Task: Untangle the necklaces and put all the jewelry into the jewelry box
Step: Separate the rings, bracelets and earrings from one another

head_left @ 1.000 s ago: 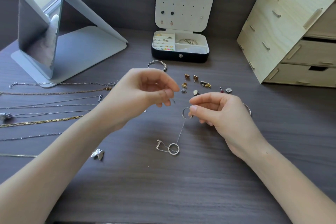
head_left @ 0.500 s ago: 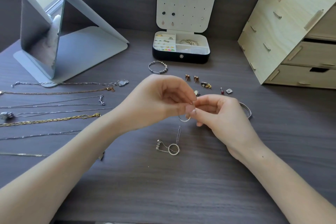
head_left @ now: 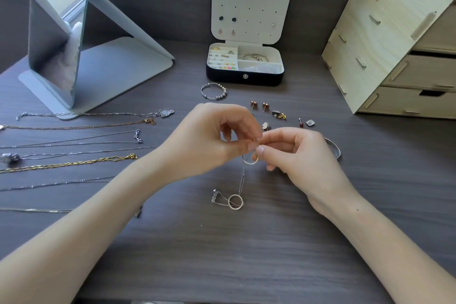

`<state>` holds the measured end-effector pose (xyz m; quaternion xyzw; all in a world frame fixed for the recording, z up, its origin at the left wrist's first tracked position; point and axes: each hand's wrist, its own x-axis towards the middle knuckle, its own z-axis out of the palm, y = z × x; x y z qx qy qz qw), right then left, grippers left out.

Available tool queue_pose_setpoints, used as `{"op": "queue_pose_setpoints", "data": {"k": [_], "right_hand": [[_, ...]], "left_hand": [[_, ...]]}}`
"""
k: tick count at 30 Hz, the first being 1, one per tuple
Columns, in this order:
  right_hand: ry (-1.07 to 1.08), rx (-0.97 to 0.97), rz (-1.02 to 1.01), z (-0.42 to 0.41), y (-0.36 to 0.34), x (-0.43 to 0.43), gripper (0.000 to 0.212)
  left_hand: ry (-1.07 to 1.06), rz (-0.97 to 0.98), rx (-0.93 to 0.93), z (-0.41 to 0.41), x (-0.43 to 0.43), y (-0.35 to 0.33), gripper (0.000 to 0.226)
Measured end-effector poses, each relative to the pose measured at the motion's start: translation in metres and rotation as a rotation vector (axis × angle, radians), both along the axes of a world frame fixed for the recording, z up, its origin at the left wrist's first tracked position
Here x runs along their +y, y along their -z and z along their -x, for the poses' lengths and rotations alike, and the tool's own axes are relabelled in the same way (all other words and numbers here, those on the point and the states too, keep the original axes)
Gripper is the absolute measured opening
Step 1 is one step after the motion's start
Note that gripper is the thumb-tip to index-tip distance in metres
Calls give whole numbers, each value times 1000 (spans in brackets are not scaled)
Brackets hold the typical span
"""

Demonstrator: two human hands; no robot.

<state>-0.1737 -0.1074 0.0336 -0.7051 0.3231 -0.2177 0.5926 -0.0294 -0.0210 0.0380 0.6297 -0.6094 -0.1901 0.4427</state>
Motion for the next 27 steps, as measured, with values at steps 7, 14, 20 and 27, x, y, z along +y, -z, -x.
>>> {"op": "queue_pose_setpoints", "data": {"k": [7,14,20,27], "right_hand": [[-24,0,19,0,0,0,18],[1,6,19,-1,-1,0,17],[26,5,-21,0,0,-1,16],[40,-10,-126,1,-2,-8,13]], "left_hand": [[-12,-12,-361,0,-1,7,11],[35,52,-457,-3,-3,9,4],[-26,0,-259,-3,-2,7,14],[12,-197,111,-11,-1,10,36]]}}
